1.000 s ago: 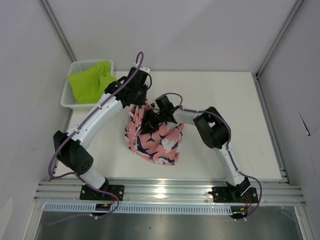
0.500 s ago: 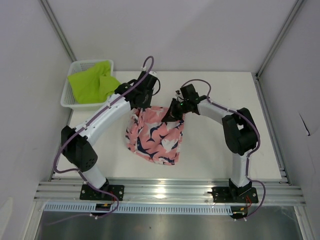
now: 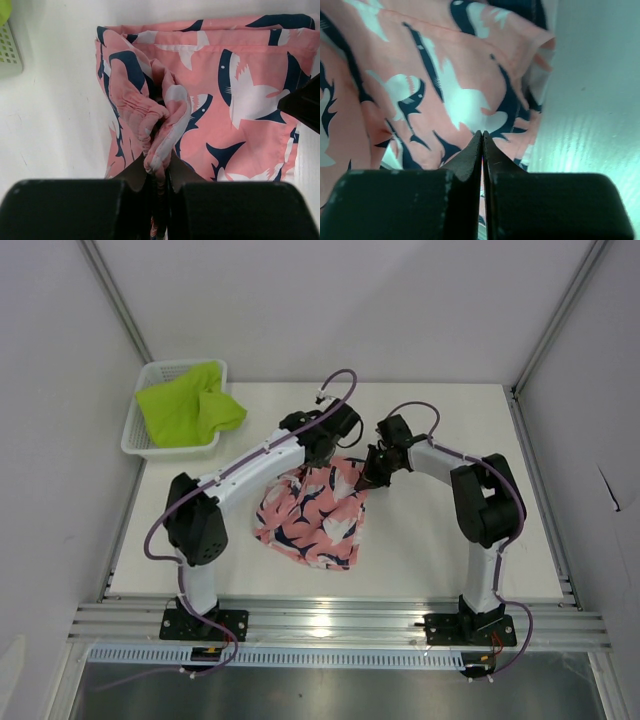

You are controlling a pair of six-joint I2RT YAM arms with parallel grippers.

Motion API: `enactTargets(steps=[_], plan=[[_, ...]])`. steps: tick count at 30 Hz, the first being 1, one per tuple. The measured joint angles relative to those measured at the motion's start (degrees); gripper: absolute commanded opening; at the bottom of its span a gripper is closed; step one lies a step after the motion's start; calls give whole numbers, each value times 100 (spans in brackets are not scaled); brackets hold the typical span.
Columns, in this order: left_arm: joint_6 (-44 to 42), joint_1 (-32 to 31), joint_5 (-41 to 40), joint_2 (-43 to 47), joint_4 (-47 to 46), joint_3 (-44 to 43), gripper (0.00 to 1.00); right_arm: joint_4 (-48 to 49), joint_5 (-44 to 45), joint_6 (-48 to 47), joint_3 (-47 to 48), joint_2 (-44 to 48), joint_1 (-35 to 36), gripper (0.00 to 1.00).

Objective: Fold and stack the shorts
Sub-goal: Fold the shorts

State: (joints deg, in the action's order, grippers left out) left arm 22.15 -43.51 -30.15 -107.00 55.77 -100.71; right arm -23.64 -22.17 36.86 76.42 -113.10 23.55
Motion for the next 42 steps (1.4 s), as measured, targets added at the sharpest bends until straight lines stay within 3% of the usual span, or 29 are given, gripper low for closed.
enactTargets(steps=[16,31,34,35,38,42], plan=[[1318,-702,-350,-1093,758,-791,17,404,313,-105,-33,-356,-22,0],[1954,-903,-221,-2328,1440,-2415,25,1290,-118,66,-448,-345,-120,0],[1989,-898,-214,-2583,1486,-2452,51,1486,-155,87,-584,-295,-160,0],[2004,-898,-203,-2634,1478,-2457,69,1554,-175,92,-629,-280,-175,0],[2087,-901,-197,-2658,1480,-2479,81,1718,-260,109,-758,-243,-232,0],[2090,-909,-138,-2592,1403,-2420,83,1751,-271,107,-975,-83,-387,0]])
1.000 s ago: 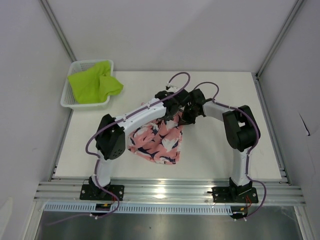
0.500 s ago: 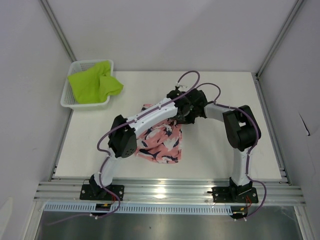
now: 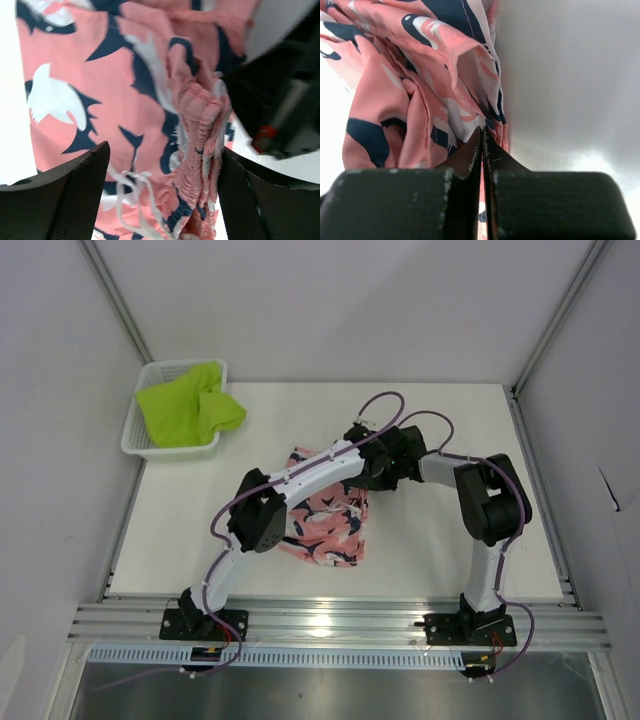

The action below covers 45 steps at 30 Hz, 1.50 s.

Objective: Fold and stack the shorts
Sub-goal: Fold the shorts

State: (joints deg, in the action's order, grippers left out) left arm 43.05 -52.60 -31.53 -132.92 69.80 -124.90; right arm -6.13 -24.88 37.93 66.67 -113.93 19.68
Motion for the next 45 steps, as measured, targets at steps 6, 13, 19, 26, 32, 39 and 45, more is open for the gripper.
enactTargets(steps=[6,13,19,26,32,39,45], plan=[[-166,164,280,903,-354,627,86,-37,98,2,-437,415,-407,20],[-577,422,940,2708,-1244,1537,99,-13,37,13,-623,809,-649,25],[-763,763,1338,2918,-1816,1816,99,28,-2,76,-872,1025,-680,44],[-909,997,1740,3283,-2671,3910,99,39,-52,149,-1320,1685,-1001,71],[-1023,999,2157,3978,-3676,5678,99,385,-595,411,-1731,2022,-1401,76],[-1272,949,2433,4369,-4540,6041,97,1067,-1062,955,-2387,1998,-1169,82],[-1460,734,2437,4472,-5099,6435,80,1475,-979,1126,-2387,1950,-625,73]])
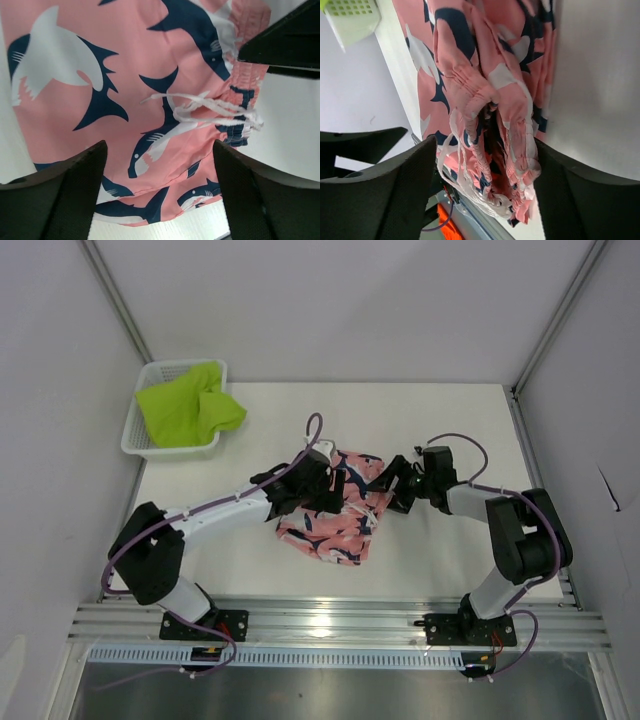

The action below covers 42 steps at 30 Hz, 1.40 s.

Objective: Fold and stack the shorts
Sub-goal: Fold the shorts

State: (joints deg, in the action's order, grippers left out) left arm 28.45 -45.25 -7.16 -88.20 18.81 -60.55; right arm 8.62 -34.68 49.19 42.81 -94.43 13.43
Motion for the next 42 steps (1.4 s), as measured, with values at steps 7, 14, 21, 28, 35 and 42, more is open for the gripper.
enactTargets(steps=[7,14,21,28,35,42], plan=[[-223,-264,-44,15,-310,369,47,-20,282,-42,214,-262,243,38],[-372,-415,-256,15,-719,673,19,-68,479,-168,295,-431,240,0],[-678,-732,-310,79,-918,1095,0,-103,428,-251,448,-457,232,0],[-809,-789,-157,107,-975,1097,0,-125,352,-321,669,-457,232,0],[-815,-809,-17,125,-984,1123,12,-151,216,-431,789,-483,232,0],[-964,-1294,-79,857,-986,1182,20,-234,2,-579,1226,-623,275,0]])
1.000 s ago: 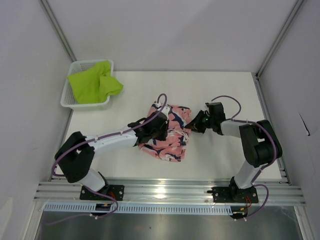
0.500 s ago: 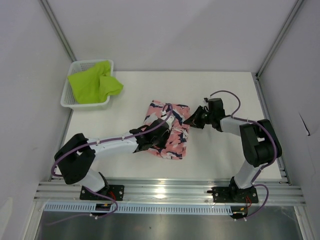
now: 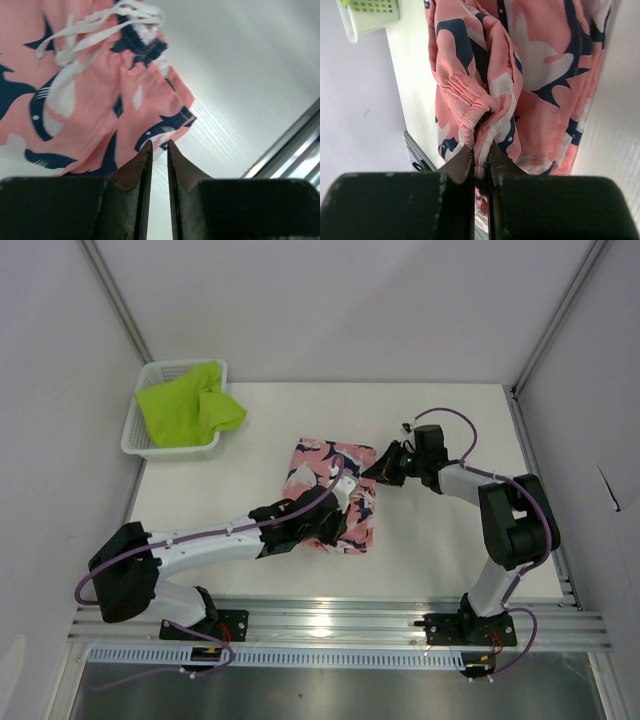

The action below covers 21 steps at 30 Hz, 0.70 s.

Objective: Fold and stack the shorts
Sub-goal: Fold the shorts

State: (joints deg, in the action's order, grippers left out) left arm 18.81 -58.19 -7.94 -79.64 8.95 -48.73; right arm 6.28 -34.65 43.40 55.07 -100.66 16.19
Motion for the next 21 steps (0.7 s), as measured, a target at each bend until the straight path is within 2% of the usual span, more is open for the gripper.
enactTargets(steps=[5,9,14,21], plan=[[-42,-400,-125,-223,-181,-61,18,-22,-87,-55,125,-39,26,0],[-44,-610,-400,-885,-358,-166,14,-33,-133,-59,138,-140,44,0],[-9,-667,-988,-1572,-671,-251,13,-42,-177,-61,140,-208,61,0],[68,-662,-1648,-1886,-1163,-435,11,-39,-236,-61,142,-210,70,0]])
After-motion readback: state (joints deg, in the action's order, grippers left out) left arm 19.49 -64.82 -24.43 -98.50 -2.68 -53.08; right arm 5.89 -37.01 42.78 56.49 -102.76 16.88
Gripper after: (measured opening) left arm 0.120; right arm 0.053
